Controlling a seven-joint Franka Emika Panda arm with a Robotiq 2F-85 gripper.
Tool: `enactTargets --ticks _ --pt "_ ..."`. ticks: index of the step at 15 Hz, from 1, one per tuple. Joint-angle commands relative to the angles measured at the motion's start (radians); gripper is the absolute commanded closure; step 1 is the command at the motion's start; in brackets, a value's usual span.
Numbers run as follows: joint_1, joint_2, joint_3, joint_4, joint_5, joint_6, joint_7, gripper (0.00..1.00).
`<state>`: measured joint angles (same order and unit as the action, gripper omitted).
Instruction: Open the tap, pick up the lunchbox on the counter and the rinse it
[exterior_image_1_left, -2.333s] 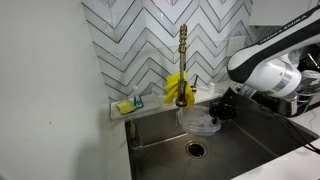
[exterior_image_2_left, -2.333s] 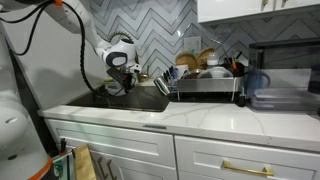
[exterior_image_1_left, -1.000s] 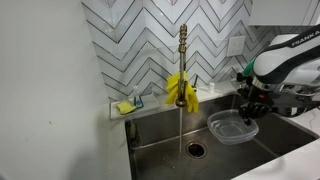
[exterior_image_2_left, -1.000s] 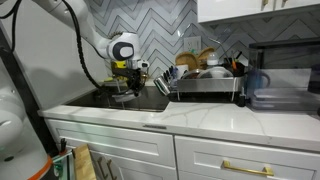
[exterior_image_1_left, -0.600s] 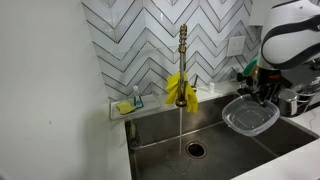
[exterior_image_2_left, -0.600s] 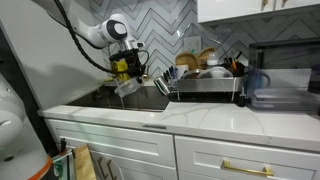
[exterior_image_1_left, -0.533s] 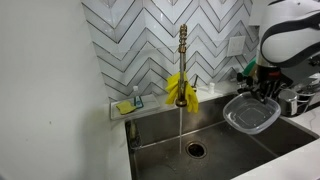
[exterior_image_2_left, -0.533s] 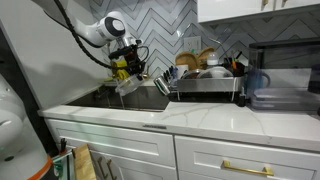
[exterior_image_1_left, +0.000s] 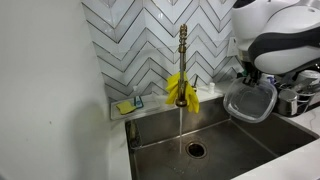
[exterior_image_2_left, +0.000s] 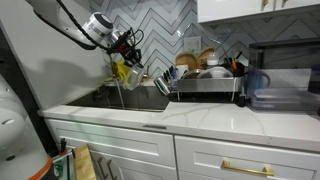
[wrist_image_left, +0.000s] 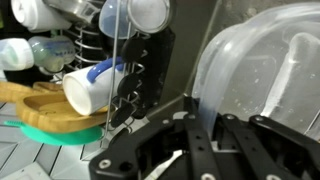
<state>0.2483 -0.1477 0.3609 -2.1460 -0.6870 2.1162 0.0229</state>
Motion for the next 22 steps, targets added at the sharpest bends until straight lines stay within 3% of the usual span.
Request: enactTargets --ticks 1,6,9,11,17,22 --pt "0.023 0.006 0.025 0.004 -0.199 0.001 0.032 0.98" --pt "0.045 0.013 0.04 -0.003 -0.526 0.007 0.121 0.98" --pt "0.055 0.021 0.043 -0.004 -0.74 -0.018 0.244 0.98" --pt "0.061 0.033 0.036 0.004 -0.768 -0.07 0.325 0.98" --pt "0.046 0.036 -0.026 0.009 -0.468 -0.166 0.302 0.98" --pt "0.028 0.007 -0.087 0.023 -0.226 -0.072 0.317 0.98"
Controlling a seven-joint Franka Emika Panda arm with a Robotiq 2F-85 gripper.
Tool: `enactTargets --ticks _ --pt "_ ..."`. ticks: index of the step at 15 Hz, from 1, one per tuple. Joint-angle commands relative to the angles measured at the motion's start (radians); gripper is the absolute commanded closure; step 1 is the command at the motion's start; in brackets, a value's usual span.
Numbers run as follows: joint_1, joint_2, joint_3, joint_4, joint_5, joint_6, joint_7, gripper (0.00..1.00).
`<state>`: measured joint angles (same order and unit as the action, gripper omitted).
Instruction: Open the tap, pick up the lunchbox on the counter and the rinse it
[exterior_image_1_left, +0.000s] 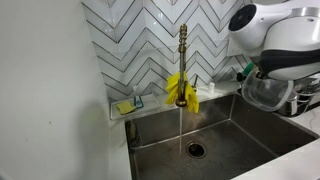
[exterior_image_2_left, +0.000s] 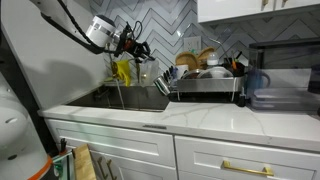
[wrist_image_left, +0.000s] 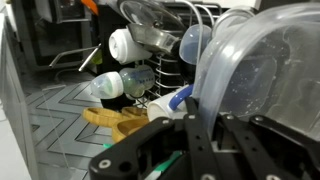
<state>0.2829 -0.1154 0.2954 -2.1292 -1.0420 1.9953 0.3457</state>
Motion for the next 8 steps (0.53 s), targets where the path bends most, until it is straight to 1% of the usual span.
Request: enactTargets --ticks 1,2,3,4,7,8 --pt "-0.011 -0.026 -0.026 0.011 0.164 0.041 -0.005 0.98" --pt "-0.013 -0.031 -0.034 0.015 0.232 0.033 -0.03 0.98" --pt "-0.021 -0.04 -0.041 0.012 0.277 0.02 -0.03 0.98" --pt "-0.028 -0.055 -0.054 0.008 0.351 0.017 -0.055 0.98" --pt "-0.055 -0.112 -0.095 -0.021 0.53 0.019 -0.13 0.98" --pt "-0.068 -0.139 -0.108 -0.032 0.574 0.011 -0.155 0.98"
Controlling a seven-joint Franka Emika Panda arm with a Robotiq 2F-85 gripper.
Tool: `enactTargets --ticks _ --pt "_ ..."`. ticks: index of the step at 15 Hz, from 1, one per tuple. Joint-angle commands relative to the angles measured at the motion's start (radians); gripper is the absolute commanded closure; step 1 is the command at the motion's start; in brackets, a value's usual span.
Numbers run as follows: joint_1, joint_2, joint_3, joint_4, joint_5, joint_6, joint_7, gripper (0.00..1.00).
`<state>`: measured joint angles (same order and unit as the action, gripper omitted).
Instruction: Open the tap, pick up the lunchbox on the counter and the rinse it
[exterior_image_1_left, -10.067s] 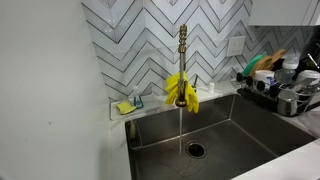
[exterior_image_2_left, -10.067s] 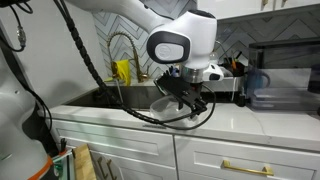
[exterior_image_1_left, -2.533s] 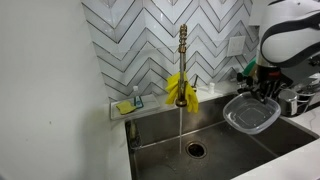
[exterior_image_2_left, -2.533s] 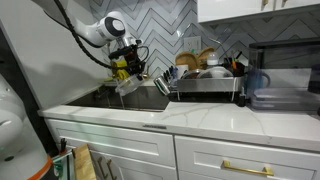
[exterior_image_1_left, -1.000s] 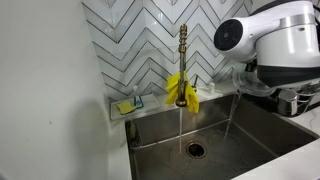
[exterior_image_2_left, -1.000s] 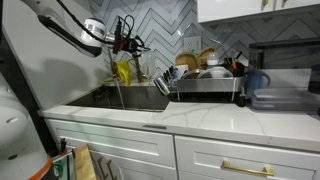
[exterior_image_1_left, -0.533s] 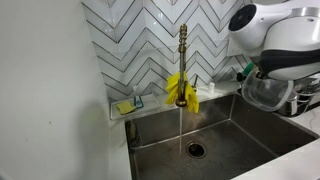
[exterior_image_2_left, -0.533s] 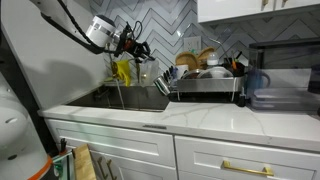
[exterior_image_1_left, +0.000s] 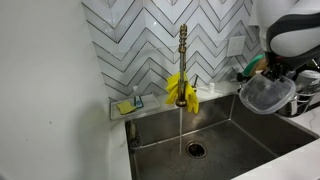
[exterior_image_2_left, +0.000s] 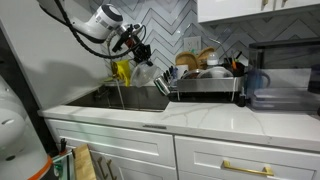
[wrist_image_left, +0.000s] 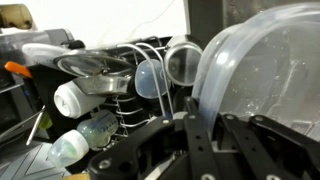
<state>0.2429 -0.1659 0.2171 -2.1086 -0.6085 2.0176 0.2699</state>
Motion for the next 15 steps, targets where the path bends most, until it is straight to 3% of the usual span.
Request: enactTargets --ticks 1,5,8,9,14,15 --pt "-0.04 -0.107 -0.043 -0.058 0.181 -0.016 -0.105 0.98" --pt "-0.073 -0.197 -0.127 -0.12 0.376 -0.011 -0.299 0.98" --pt "-0.101 -0.238 -0.177 -0.159 0.465 -0.03 -0.371 0.98" --pt "-0.109 -0.184 -0.141 -0.101 0.41 -0.02 -0.332 0.93" --pt "-0.12 -0.211 -0.161 -0.133 0.444 -0.02 -0.361 0.93" --pt "-0.126 -0.201 -0.165 -0.126 0.442 -0.029 -0.356 0.98"
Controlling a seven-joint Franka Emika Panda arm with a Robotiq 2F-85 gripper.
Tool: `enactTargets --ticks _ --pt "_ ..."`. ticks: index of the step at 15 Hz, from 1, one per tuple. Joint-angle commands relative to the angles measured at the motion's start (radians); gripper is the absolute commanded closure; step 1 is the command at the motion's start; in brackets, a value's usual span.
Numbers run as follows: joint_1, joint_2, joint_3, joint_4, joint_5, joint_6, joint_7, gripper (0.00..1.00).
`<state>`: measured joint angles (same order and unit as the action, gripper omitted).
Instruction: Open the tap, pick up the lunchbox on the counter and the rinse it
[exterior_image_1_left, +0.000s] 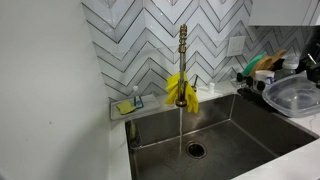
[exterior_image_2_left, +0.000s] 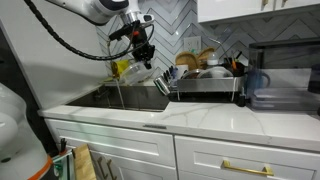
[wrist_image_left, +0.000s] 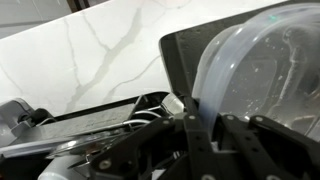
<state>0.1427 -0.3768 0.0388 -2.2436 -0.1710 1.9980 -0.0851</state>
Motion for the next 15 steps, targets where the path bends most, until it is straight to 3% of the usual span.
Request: enactTargets --ticks 1,7,11,15 --pt "-0.041 0.027 -0.001 0.019 0.005 -0.024 -0.004 0.98" --pt "-0.118 0.053 -0.106 0.044 0.009 -0.129 -0.189 0.98" --pt "-0.156 0.097 -0.186 0.039 0.039 -0.09 -0.317 0.98" --pt "-0.191 0.158 -0.217 0.021 0.026 -0.017 -0.337 0.98"
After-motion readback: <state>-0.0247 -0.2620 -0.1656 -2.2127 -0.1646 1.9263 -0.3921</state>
